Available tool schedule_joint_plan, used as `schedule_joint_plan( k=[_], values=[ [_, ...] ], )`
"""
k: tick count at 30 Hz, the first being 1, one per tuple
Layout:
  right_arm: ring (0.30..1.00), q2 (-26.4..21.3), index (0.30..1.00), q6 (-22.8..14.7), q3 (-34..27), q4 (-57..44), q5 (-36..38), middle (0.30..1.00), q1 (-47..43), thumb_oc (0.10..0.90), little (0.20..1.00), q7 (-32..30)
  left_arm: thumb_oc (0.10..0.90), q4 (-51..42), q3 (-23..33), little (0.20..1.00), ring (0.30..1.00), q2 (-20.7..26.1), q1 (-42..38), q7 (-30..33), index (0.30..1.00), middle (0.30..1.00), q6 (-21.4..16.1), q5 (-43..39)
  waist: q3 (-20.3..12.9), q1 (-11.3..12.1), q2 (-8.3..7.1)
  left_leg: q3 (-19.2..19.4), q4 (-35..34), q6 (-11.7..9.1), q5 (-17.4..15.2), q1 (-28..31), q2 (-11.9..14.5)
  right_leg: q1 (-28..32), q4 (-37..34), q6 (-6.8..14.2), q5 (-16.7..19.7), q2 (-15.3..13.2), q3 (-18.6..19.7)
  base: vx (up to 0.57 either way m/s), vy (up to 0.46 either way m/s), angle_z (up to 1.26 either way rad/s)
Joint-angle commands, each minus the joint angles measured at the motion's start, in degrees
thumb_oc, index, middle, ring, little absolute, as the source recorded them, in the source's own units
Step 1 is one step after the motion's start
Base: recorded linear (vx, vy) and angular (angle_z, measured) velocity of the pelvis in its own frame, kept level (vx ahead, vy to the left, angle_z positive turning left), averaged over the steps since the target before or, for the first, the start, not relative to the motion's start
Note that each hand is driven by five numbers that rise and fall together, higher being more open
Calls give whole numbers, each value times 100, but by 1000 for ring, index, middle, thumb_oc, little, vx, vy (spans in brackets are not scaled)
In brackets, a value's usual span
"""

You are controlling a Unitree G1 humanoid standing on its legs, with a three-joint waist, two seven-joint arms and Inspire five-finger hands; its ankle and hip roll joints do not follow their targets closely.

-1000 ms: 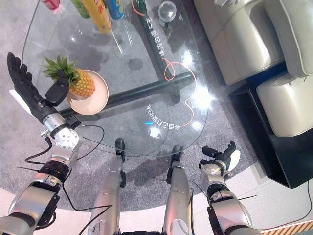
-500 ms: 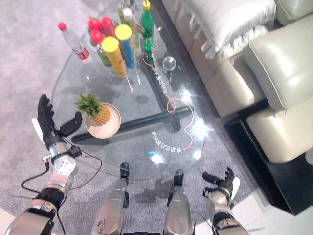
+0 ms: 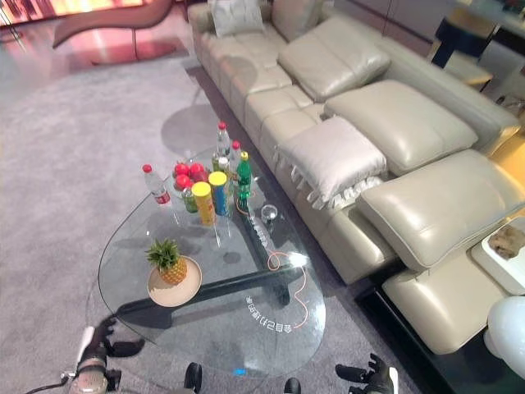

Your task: Pick up the fruit to the plate

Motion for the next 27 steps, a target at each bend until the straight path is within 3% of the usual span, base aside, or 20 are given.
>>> schedule_joint_plan(
  k=[1,8,16,27],
  values=[
    [900,-227,900,29,81,102,-380,900,5,800,900,26,800,248,125,900,900,72,-341,-590,900,900,356,17,198,-13,256,160,39,-14,-80,336,319,-116,559,-32,-12,-115,-65,88,32,0],
    [900,-64,900,595,311,455,-548,900,-63,800,900,434,800,404,-43,900,900,-157,-289,-1344,900,900,753,27,62,-33,317,173,39,7,-154,452,289,20,511,-38,-37,-117,-85,33,17,-2],
    [900,20,900,470,531,540,-642,900,-136,800,900,436,800,506,-141,900,900,-262,-289,-1505,900,900,993,58,-76,-36,303,259,39,-29,-201,507,300,127,236,71,159,-215,-159,0,0,0],
    [900,49,900,387,672,664,-766,900,-198,800,900,560,800,475,-141,900,900,-335,-322,-1386,900,900,887,44,-155,-25,321,320,39,-61,-217,558,364,158,166,75,189,-231,-196,0,0,0]
  ],
)
